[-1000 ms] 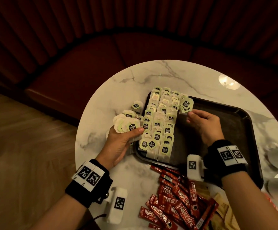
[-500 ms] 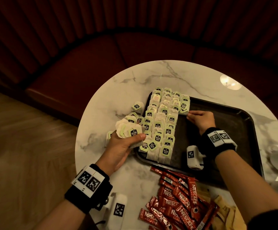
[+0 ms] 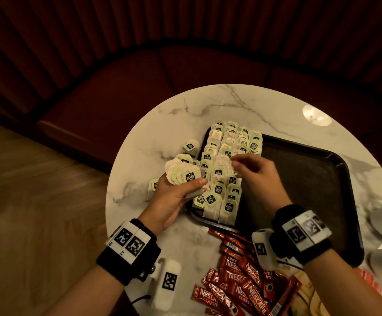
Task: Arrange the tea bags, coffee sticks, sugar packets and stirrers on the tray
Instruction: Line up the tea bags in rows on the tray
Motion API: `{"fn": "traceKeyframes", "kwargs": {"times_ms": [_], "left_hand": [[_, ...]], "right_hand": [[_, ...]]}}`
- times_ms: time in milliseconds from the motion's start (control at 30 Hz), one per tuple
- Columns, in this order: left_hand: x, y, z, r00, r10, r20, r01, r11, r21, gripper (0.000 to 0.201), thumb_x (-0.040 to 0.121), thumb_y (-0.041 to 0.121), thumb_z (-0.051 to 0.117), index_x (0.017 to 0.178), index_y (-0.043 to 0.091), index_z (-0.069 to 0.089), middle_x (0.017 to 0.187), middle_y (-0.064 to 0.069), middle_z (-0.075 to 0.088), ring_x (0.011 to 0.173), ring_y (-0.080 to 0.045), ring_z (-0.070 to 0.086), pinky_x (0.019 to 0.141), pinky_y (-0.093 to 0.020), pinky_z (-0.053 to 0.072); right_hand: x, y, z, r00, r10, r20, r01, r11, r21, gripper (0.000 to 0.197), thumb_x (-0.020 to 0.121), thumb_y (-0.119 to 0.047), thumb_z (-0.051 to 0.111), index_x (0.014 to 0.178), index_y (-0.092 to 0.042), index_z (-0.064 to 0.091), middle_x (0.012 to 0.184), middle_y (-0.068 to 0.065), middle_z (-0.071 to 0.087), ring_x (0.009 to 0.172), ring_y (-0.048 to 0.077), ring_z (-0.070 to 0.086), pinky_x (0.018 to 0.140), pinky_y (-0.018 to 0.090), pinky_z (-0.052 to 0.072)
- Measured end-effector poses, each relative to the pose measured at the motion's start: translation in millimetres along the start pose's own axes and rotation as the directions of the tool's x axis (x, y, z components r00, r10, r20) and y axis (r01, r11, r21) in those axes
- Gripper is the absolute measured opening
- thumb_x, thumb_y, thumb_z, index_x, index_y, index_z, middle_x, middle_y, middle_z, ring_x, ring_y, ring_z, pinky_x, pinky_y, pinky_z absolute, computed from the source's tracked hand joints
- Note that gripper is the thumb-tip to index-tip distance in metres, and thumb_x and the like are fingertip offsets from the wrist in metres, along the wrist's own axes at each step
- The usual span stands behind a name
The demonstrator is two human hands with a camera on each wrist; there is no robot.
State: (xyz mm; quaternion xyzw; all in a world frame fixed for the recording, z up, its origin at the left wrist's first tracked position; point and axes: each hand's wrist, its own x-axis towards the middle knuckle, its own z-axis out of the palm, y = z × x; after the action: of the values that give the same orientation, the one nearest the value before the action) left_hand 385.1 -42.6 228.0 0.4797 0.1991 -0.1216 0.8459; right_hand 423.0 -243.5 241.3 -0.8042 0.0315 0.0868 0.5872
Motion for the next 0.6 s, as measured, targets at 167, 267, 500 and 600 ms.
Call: {"fn": "traceKeyframes", "kwargs": {"times_ms": [167, 267, 500, 600], "left_hand": [[-1.8, 0.4, 5.8, 0.997, 0.054, 0.046, -0.055, 0.998, 0.024, 0.044, 0.076, -0.007, 0.070, 0.118, 0.000, 0.060, 0.104, -0.016, 0.073, 0.093, -0.026, 0.071, 0.072, -0.032, 0.061], [-2.8, -0.5, 8.5, 0.996, 0.085, 0.008, -0.085, 0.996, -0.015, 0.043, 0.075, 0.002, 0.071, 0.117, 0.002, 0.061, 0.100, -0.011, 0.074, 0.089, -0.022, 0.071, 0.068, -0.035, 0.060], [0.3, -4.8, 11.8, 0.995, 0.090, -0.051, -0.094, 0.992, -0.086, 0.027, 0.088, 0.003, 0.064, 0.115, -0.001, 0.063, 0.106, -0.019, 0.071, 0.092, -0.029, 0.070, 0.074, -0.040, 0.059], [0.0, -2.2, 14.9, 0.995, 0.092, -0.026, -0.094, 0.988, -0.126, 0.027, 0.087, 0.002, 0.064, 0.115, 0.000, 0.061, 0.102, -0.017, 0.071, 0.087, -0.029, 0.072, 0.070, -0.039, 0.061]], "right_hand": [[-26.4, -20.9, 28.3, 0.982, -0.031, 0.185, -0.002, 0.984, 0.178, 0.018, 0.093, -0.023, 0.064, 0.106, -0.013, 0.070, 0.098, -0.001, 0.073, 0.089, 0.009, 0.069, 0.074, 0.024, 0.057], [-35.6, -22.3, 41.2, 0.983, 0.063, 0.174, -0.118, 0.937, 0.328, 0.035, 0.088, -0.039, 0.060, 0.111, -0.013, 0.068, 0.106, 0.001, 0.070, 0.088, 0.011, 0.069, 0.075, 0.028, 0.059], [-47.7, -11.1, 60.1, 0.981, 0.053, 0.188, -0.109, 0.948, 0.299, 0.052, 0.081, -0.001, 0.076, 0.124, -0.022, 0.059, 0.119, 0.008, 0.059, 0.090, 0.018, 0.068, 0.081, 0.027, 0.057], [-47.6, -10.9, 60.1, 0.980, 0.091, 0.174, -0.146, 0.930, 0.336, 0.049, 0.083, 0.000, 0.074, 0.125, -0.019, 0.059, 0.111, 0.012, 0.062, 0.086, 0.018, 0.068, 0.080, 0.029, 0.059]]}}
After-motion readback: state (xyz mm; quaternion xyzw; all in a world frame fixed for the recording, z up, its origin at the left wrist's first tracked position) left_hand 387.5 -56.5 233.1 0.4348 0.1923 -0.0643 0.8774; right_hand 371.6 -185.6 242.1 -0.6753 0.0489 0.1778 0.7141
